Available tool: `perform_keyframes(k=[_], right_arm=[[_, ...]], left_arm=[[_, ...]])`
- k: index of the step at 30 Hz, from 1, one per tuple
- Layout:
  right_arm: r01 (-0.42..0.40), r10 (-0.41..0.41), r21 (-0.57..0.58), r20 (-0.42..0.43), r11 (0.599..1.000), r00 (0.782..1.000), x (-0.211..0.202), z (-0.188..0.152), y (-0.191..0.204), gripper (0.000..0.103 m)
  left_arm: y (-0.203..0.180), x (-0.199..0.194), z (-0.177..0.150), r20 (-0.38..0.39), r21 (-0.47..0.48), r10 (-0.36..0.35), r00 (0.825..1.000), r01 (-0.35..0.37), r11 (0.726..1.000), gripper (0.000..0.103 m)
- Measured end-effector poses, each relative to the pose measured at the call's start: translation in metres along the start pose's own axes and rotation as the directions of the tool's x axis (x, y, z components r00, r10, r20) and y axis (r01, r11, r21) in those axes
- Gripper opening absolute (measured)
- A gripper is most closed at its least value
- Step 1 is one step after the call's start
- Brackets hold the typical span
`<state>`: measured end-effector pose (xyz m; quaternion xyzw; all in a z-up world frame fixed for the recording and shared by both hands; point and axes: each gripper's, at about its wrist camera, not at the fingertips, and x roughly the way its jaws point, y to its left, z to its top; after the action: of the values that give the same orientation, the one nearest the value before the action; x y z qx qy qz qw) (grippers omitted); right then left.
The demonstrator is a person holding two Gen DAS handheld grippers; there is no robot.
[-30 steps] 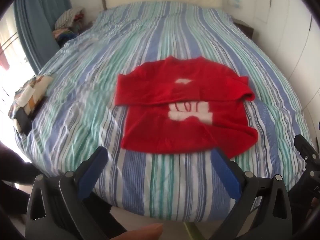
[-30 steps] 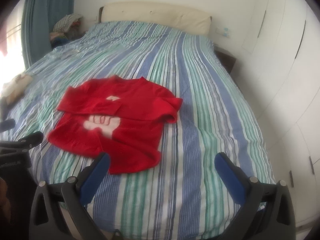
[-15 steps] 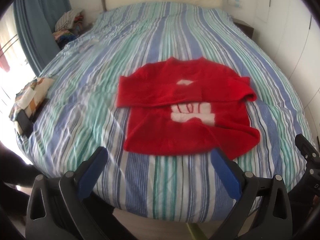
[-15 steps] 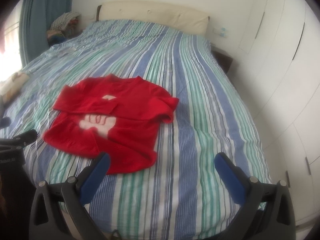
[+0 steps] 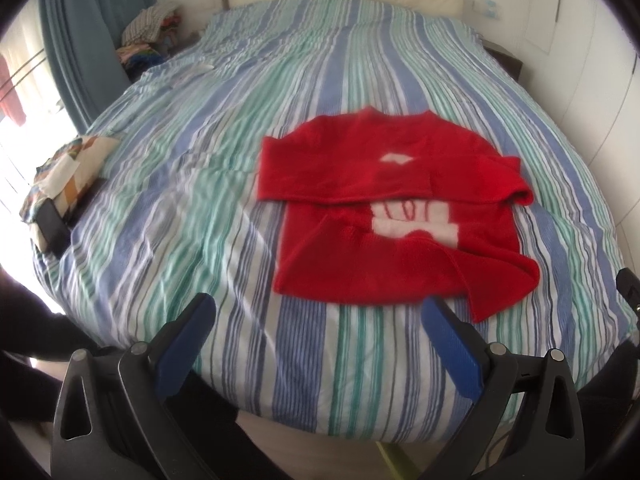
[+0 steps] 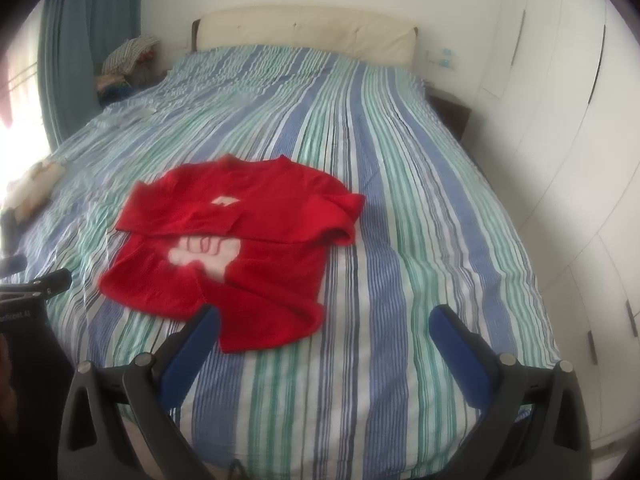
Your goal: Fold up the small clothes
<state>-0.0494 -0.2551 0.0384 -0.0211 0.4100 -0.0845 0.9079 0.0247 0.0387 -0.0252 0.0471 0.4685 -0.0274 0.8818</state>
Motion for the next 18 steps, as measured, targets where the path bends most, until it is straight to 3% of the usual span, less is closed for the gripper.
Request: perform_keyframes(k=[18], right_arm=[[-0.049, 0.048, 0.024, 0.038, 0.999, 0.998, -0.012, 0.006, 0.006, 0.103]], left_arm=[[-0.007, -0.022, 0.007, 0.056, 0.007, -0.059, 0.997, 0.059, 0.998, 0.102]])
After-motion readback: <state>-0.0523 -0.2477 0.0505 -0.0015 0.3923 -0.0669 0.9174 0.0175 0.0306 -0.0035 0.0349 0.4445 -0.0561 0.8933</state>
